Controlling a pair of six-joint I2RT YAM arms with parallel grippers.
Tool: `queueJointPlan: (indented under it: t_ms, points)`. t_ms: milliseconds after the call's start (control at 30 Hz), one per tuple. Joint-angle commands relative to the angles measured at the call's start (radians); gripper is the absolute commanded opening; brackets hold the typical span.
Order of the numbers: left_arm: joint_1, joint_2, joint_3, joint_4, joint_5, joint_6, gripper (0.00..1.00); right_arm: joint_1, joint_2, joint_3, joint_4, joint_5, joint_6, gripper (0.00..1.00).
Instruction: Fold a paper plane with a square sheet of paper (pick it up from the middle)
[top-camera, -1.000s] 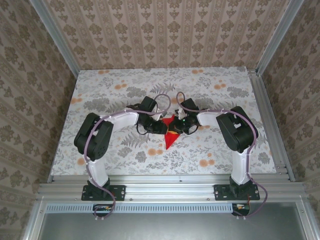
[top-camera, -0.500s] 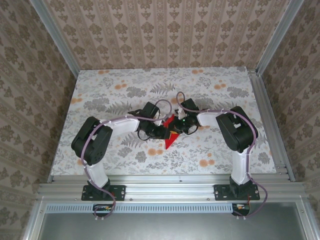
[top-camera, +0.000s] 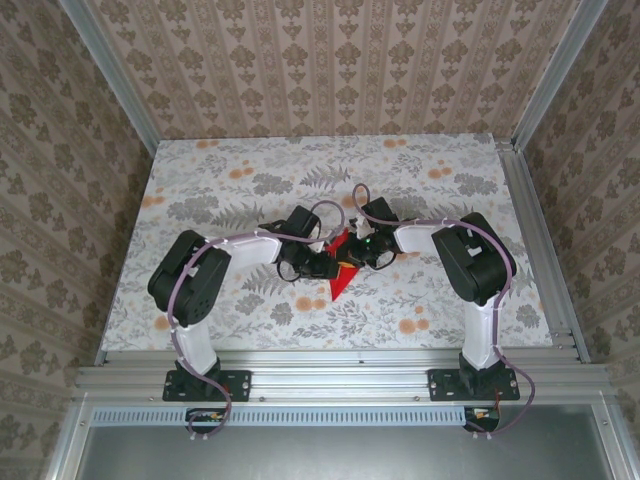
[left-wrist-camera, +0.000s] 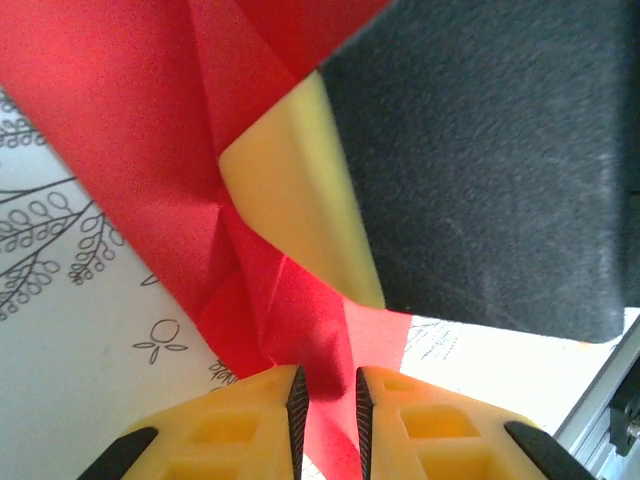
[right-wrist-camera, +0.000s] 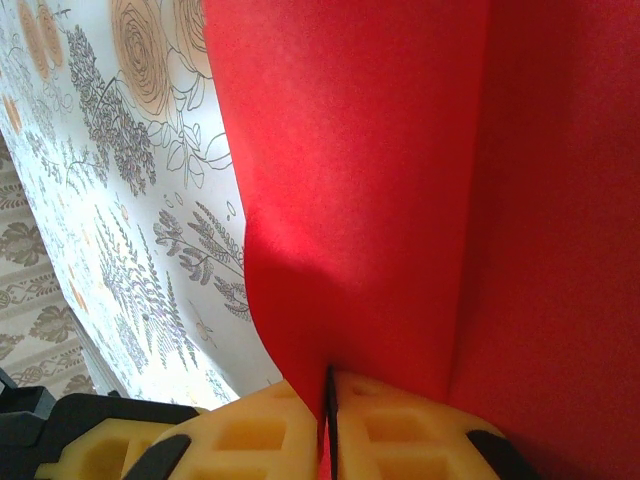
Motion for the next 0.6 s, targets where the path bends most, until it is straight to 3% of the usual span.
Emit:
queueJointPlan:
  t_ms: [0, 167, 367, 567]
  points:
    - [-0.006, 0.001, 0.015, -0.066, -0.052, 0.040, 0.24, 0.000, 0.029, -0.025, -0.024, 0.011, 0.002, 0.14]
    - [-0.006, -0.011, 0.022, -0.091, -0.080, 0.052, 0.27, -0.001, 0.028, -0.022, -0.028, 0.011, 0.002, 0.14]
    - [-0.007, 0.016, 0.026, -0.011, 0.004, 0.011, 0.28, 0.000, 0.023, -0.019, -0.032, 0.010, 0.003, 0.14]
    - [-0.003, 0.008, 0.025, 0.005, 0.019, 0.000, 0.28, -0.001, 0.022, -0.022, -0.032, 0.011, 0.000, 0.14]
